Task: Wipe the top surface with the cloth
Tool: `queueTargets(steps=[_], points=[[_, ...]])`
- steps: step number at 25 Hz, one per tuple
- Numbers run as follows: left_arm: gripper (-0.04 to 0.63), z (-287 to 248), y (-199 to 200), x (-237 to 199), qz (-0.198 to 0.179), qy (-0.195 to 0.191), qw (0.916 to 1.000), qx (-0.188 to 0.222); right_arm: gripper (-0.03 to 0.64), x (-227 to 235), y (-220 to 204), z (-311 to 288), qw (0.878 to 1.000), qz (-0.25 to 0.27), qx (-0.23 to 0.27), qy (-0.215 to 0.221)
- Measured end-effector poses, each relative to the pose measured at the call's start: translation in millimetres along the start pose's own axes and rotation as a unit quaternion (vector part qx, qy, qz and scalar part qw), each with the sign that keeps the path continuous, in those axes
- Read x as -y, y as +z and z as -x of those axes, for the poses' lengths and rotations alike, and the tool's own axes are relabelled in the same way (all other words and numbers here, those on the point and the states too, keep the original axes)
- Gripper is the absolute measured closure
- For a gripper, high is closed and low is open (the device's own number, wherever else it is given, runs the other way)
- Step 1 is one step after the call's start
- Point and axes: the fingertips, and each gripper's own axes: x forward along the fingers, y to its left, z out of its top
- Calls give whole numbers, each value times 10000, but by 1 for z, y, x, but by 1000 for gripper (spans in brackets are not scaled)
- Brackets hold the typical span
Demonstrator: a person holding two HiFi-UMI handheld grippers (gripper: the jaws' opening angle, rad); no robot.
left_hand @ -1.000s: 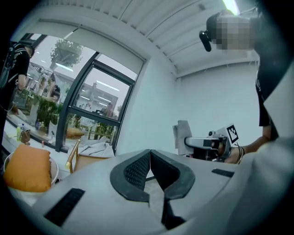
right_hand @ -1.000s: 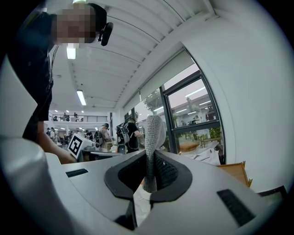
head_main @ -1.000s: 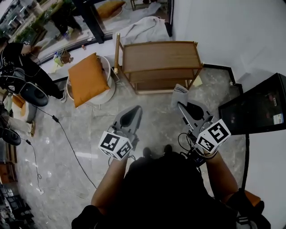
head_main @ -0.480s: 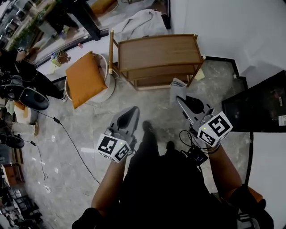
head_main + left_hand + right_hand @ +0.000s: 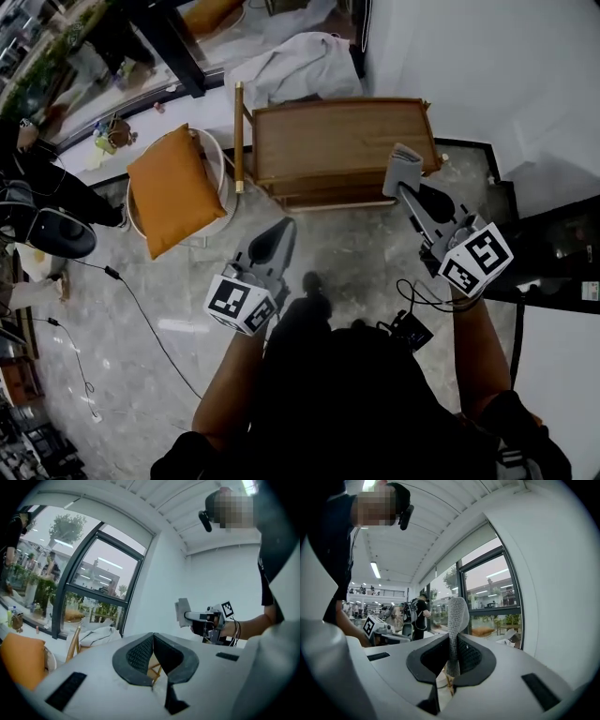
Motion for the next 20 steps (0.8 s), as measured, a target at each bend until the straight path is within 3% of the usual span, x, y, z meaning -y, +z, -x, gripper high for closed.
queueTargets(steps=[4, 8, 13, 20], points=[[583, -20, 14, -47, -107, -69, 9999, 12, 580, 27, 20, -43, 9997, -63, 123, -210], [583, -38, 28, -84, 31, -73, 9999, 107, 580, 34, 27, -82, 9994, -244, 152, -211], [584, -59, 34, -113, 11, -137, 9999, 87, 580, 28, 19, -120, 9994, -321, 51, -143], [583, -110, 25, -150, 114, 147, 9998, -95, 580, 55, -8, -167, 9993, -324, -198, 44]])
